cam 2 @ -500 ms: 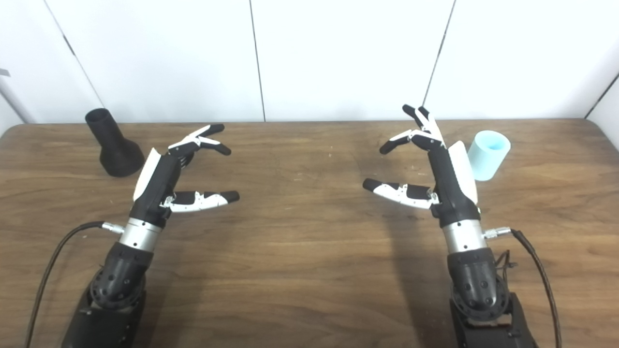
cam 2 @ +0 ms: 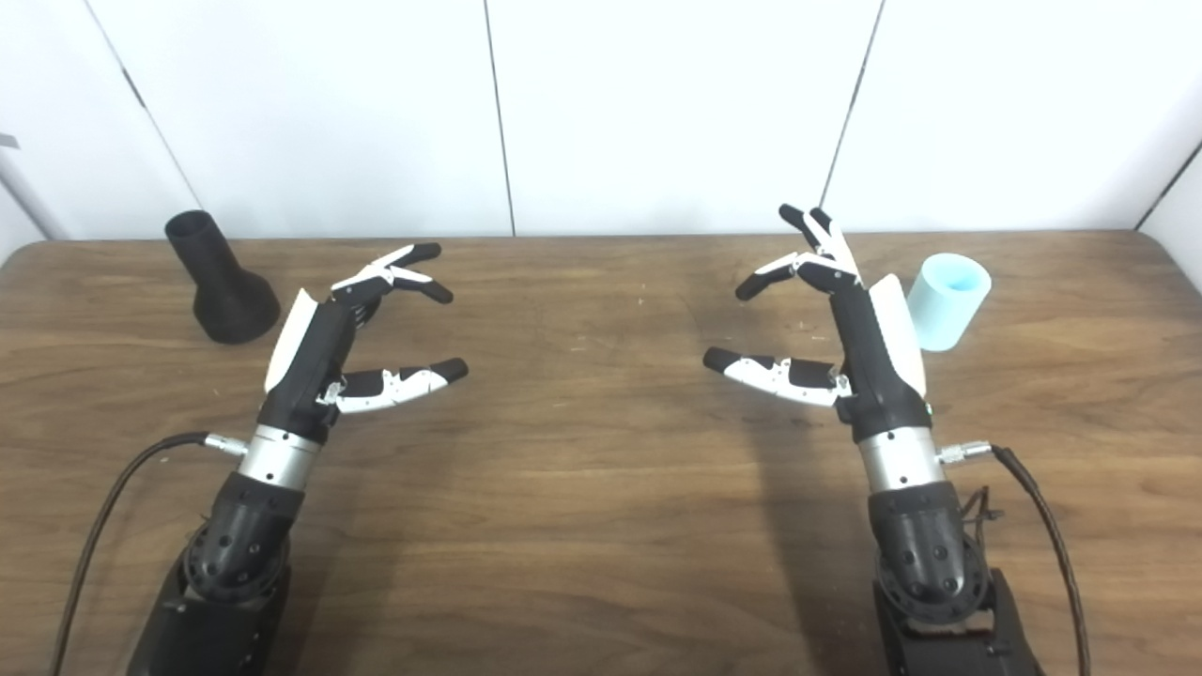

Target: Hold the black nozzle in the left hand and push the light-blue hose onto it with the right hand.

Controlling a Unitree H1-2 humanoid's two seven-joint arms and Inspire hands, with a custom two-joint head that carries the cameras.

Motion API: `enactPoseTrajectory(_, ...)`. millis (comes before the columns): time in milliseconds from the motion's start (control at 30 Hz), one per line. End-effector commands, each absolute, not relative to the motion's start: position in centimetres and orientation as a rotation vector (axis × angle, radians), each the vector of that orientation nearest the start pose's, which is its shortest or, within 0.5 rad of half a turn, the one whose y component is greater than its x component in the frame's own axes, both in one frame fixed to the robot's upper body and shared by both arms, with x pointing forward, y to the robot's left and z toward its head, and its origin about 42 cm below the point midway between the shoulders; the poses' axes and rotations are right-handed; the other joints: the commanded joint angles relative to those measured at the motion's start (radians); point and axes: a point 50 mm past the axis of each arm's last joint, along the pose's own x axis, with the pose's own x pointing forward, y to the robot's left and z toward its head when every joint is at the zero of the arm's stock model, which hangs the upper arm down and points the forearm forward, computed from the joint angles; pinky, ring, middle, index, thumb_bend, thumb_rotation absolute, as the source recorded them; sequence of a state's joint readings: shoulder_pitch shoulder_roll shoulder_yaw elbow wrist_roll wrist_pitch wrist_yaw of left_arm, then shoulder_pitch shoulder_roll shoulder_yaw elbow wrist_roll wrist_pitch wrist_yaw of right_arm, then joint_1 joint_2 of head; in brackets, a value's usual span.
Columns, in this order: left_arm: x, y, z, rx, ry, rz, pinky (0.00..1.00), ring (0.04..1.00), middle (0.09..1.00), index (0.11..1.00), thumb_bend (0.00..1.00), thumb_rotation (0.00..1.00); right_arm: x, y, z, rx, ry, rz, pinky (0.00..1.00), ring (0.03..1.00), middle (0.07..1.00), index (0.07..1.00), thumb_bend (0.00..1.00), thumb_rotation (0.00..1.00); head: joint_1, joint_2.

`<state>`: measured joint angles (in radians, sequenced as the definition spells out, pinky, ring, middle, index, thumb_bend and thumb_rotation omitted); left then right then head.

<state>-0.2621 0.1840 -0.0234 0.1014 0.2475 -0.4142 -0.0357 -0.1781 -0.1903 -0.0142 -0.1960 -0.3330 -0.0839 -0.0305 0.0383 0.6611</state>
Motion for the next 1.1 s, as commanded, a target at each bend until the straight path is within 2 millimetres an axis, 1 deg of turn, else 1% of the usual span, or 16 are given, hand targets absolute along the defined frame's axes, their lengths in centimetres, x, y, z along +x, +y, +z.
enactPoseTrajectory(0, 36.3, 23.5, 19.8, 0.439, -0.644, -0.144, 0.82, 0.89, 0.831, 0.481, 0.52, 0.06, 32.7, -25.2, 22.8, -0.508, -0.532, -0.032, 1.0, 1.0, 0.92, 0.481, 0.52, 0.14, 0.001, 0.001)
enactPoseTrajectory(133, 36.2, 23.5, 19.8, 0.432, -0.64, -0.15, 0.79, 0.864, 0.824, 0.491, 0.52, 0.06, 32.6, -25.1, 22.9, -0.5, -0.53, -0.023, 0.98, 0.981, 0.915, 0.492, 0.52, 0.14, 0.011, 0.003)
enactPoseTrajectory(167, 36.1, 23.4, 19.8, 0.431, -0.64, -0.153, 0.76, 0.845, 0.819, 0.599, 0.71, 0.07, 32.6, -25.2, 22.8, -0.499, -0.531, -0.017, 0.89, 0.943, 0.901, 0.612, 0.7, 0.13, 0.021, -0.007)
enactPoseTrajectory(200, 36.1, 23.3, 19.8, 0.432, -0.639, -0.158, 0.73, 0.831, 0.816, 0.668, 0.78, 0.08, 32.7, -25.2, 22.7, -0.496, -0.53, -0.009, 0.81, 0.903, 0.888, 0.677, 0.76, 0.13, 0.026, -0.012)
enactPoseTrajectory(300, 36.1, 23.2, 19.4, 0.428, -0.625, -0.182, 0.68, 0.807, 0.826, 0.821, 0.84, 0.12, 32.7, -25.3, 22.3, -0.49, -0.521, 0.031, 0.63, 0.795, 0.865, 0.785, 0.82, 0.14, 0.054, -0.035)
enactPoseTrajectory(367, 36.1, 23.2, 19.2, 0.425, -0.618, -0.194, 0.68, 0.805, 0.838, 0.873, 0.86, 0.15, 32.7, -25.4, 22.1, -0.487, -0.514, 0.05, 0.6, 0.769, 0.857, 0.809, 0.83, 0.14, 0.054, -0.035)
enactPoseTrajectory(400, 36.1, 22.9, 19.0, 0.415, -0.602, -0.21, 0.68, 0.805, 0.839, 0.88, 0.86, 0.15, 32.7, -25.7, 21.9, -0.486, -0.497, 0.074, 0.59, 0.766, 0.855, 0.813, 0.83, 0.14, 0.131, -0.07)
enactPoseTrajectory(433, 36.1, 22.7, 18.8, 0.409, -0.591, -0.222, 0.7, 0.807, 0.847, 0.9, 0.87, 0.17, 32.7, -26.0, 21.8, -0.485, -0.484, 0.09, 0.6, 0.77, 0.857, 0.828, 0.83, 0.14, 0.131, -0.07)
enactPoseTrajectory(467, 36.1, 22.4, 18.6, 0.404, -0.58, -0.233, 0.72, 0.809, 0.853, 0.913, 0.87, 0.19, 32.7, -26.4, 21.7, -0.485, -0.47, 0.105, 0.6, 0.773, 0.858, 0.838, 0.83, 0.14, 0.176, -0.092)
enactPoseTrajectory(533, 35.9, 21.8, 18.3, 0.407, -0.567, -0.244, 0.73, 0.816, 0.857, 0.921, 0.89, 0.22, 32.5, -26.9, 21.6, -0.492, -0.444, 0.126, 0.61, 0.785, 0.865, 0.853, 0.83, 0.14, 0.224, -0.119)
enactPoseTrajectory(567, 35.9, 21.6, 18.2, 0.408, -0.564, -0.246, 0.73, 0.818, 0.858, 0.923, 0.89, 0.23, 32.4, -27.1, 21.5, -0.494, -0.438, 0.131, 0.62, 0.79, 0.869, 0.859, 0.83, 0.14, 0.224, -0.119)
enactPoseTrajectory(600, 35.9, 21.2, 18.0, 0.407, -0.562, -0.247, 0.73, 0.819, 0.858, 0.923, 0.89, 0.23, 32.3, -27.3, 21.6, -0.501, -0.425, 0.134, 0.62, 0.791, 0.87, 0.861, 0.83, 0.14, 0.262, -0.139)
enactPoseTrajectory(700, 36.0, 20.2, 17.5, 0.419, -0.562, -0.247, 0.7, 0.814, 0.855, 0.92, 0.9, 0.24, 31.8, -27.6, 21.8, -0.477, -0.378, 0.128, 0.68, 0.828, 0.902, 0.879, 0.83, 0.14, 0.297, -0.17)
enactPoseTrajectory(833, 36.0, 19.8, 16.9, 0.431, -0.558, -0.227, 0.68, 0.815, 0.85, 0.913, 0.9, 0.25, 32.4, -28.3, 20.5, -0.459, -0.431, 0.127, 0.65, 0.827, 0.913, 0.877, 0.86, 0.14, 0.326, -0.227)
enactPoseTrajectory(933, 36.0, 19.8, 16.8, 0.451, -0.575, -0.163, 0.66, 0.826, 0.838, 0.896, 0.85, 0.23, 32.6, -28.6, 20.3, -0.452, -0.438, 0.132, 0.64, 0.814, 0.909, 0.864, 0.87, 0.12, 0.329, -0.231)
enactPoseTrajectory(1067, 36.5, 20.5, 17.9, 0.495, -0.61, -0.034, 0.64, 0.819, 0.82, 0.883, 0.78, 0.22, 32.8, -28.6, 20.1, -0.411, -0.445, 0.136, 0.65, 0.81, 0.907, 0.865, 0.87, 0.07, 0.327, -0.232)
